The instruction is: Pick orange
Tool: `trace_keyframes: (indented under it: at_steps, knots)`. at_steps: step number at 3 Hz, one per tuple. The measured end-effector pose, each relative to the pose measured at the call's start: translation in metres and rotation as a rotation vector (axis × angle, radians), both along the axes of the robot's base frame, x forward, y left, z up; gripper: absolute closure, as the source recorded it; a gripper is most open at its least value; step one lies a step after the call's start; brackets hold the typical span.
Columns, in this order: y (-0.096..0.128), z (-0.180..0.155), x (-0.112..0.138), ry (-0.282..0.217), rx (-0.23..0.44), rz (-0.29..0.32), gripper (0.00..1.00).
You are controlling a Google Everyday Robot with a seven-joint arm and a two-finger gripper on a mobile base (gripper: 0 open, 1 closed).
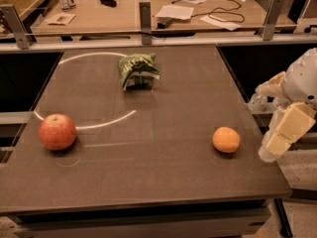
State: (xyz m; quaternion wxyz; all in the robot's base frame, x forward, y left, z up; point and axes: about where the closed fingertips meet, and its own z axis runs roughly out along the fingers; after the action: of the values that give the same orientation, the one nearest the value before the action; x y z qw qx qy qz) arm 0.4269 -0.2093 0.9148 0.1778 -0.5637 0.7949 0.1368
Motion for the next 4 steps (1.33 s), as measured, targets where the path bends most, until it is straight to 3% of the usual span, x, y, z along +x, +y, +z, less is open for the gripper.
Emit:
trace_keyframes:
  at_steps: [1,2,4]
  knots:
    - [0.013,-0.016,-0.012,-0.026,0.12,0.029,0.0]
    - [0.024,-0.028,-0.022,-0.072,0.186,0.058,0.0]
    - [0.037,-0.059,-0.016,-0.116,0.207,0.061,0.0]
